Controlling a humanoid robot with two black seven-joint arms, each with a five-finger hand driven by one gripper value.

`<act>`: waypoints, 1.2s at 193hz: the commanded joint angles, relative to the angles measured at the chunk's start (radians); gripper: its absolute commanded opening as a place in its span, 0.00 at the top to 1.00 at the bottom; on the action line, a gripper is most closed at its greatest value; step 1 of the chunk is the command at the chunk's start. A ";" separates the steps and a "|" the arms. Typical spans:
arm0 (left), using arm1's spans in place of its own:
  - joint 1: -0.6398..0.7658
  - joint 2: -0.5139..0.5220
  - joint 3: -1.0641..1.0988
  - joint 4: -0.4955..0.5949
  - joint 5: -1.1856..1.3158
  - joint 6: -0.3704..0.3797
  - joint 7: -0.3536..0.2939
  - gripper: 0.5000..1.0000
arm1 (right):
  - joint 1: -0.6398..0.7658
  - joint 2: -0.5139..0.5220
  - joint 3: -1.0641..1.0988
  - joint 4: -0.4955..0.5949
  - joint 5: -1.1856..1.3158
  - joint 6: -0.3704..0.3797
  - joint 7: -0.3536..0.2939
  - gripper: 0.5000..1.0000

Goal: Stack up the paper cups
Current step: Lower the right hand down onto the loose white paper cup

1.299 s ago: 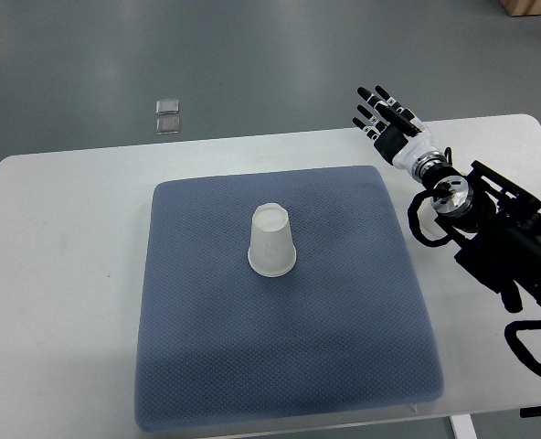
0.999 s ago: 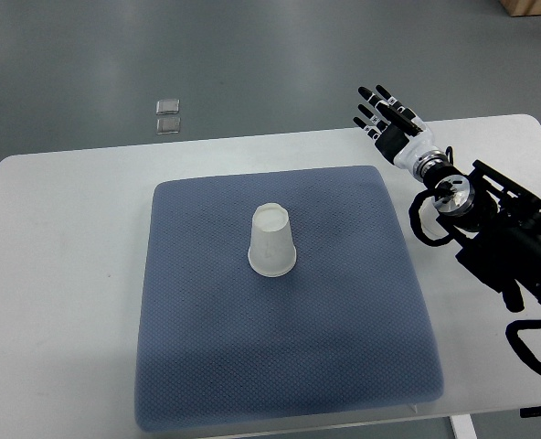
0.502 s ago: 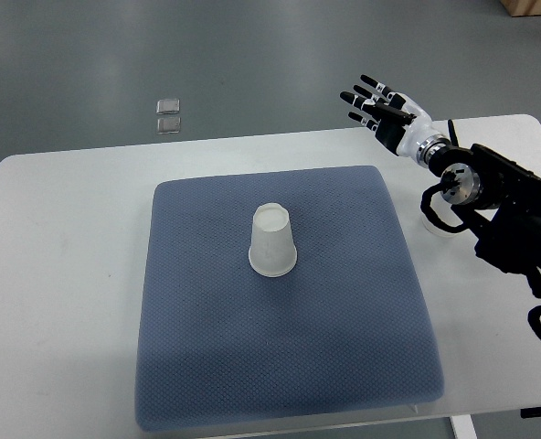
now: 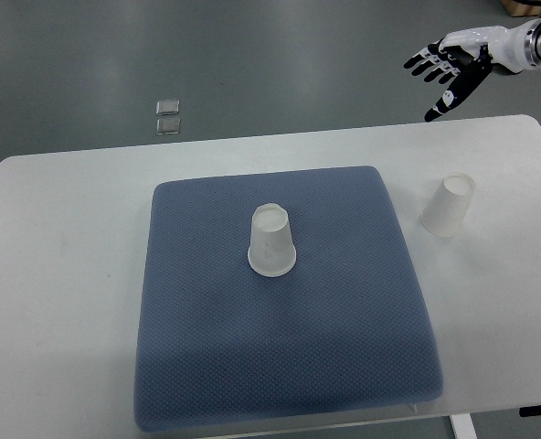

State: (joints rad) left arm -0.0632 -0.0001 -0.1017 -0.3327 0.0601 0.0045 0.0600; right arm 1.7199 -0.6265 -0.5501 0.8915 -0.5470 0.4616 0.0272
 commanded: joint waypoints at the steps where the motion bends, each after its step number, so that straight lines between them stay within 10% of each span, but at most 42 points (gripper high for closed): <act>1: -0.004 0.000 -0.001 0.000 0.000 -0.009 0.001 0.00 | 0.185 0.008 -0.220 0.102 -0.099 0.069 -0.001 0.15; 104: -0.006 0.000 -0.001 0.004 -0.002 -0.009 0.001 0.00 | 0.529 0.022 -0.352 0.308 -0.126 0.149 -0.062 0.14; 181: -0.006 0.000 0.000 0.011 -0.003 -0.008 0.001 0.00 | 0.369 0.037 -0.375 0.267 -0.195 0.149 -0.064 0.14; 232: -0.006 0.000 -0.001 0.012 -0.003 -0.008 0.001 0.00 | 0.158 0.041 -0.361 0.201 -0.188 -0.144 -0.116 0.15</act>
State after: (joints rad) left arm -0.0676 0.0000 -0.1012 -0.3211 0.0564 -0.0031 0.0610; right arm 1.9526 -0.5851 -0.9207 1.0990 -0.7494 0.4406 -0.0689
